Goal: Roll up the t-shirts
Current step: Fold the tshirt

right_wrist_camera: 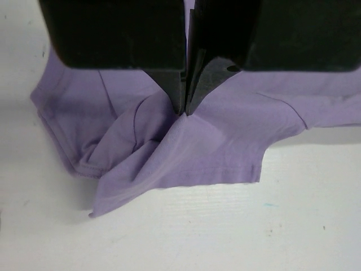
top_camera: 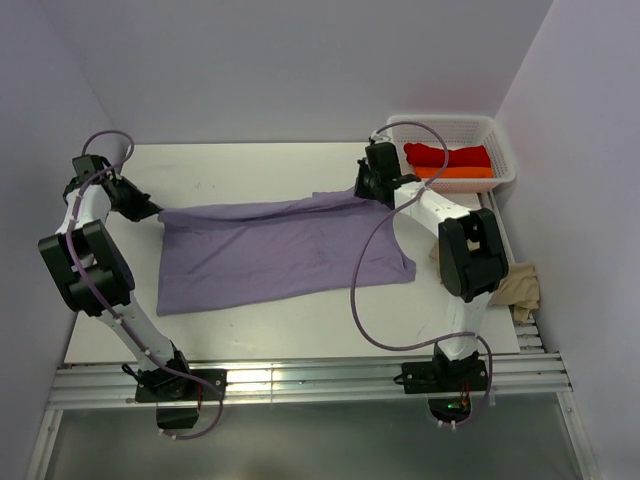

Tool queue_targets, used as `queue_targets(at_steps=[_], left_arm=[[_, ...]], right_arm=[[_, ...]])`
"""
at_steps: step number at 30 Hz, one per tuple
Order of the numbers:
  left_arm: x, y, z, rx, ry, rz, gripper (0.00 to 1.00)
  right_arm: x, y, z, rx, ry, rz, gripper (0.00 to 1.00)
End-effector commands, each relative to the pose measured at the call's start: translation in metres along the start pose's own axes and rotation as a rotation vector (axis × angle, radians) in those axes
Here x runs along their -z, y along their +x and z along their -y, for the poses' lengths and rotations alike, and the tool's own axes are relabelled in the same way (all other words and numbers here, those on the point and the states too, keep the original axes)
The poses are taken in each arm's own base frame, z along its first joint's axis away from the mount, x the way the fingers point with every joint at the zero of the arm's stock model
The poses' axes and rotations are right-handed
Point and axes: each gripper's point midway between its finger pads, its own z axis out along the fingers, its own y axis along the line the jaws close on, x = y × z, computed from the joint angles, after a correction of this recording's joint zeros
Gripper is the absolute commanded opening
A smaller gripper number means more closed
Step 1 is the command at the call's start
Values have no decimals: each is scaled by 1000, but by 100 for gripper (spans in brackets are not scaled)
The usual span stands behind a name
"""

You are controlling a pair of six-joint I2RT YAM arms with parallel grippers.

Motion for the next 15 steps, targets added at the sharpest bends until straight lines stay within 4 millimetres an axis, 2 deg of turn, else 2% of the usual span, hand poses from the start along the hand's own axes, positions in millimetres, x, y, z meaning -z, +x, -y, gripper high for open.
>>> queue_targets(at_steps=[1, 2, 3, 5, 15], left_arm=[[17, -6, 5, -48, 17, 52, 0], [17, -3, 2, -50, 8, 46, 0], [19, -3, 2, -51, 6, 51, 0], [20, 1, -1, -54, 1, 49, 0], [35, 11, -6, -69, -23, 64, 0]], right_arm=[[24, -26, -7, -20, -14, 100, 0], [28, -29, -8, -32, -21, 114, 0], [28, -20, -6, -34, -18, 99, 0], [33, -23, -7, -46, -26, 117, 0], [49, -8, -7, -47, -28, 112, 0]])
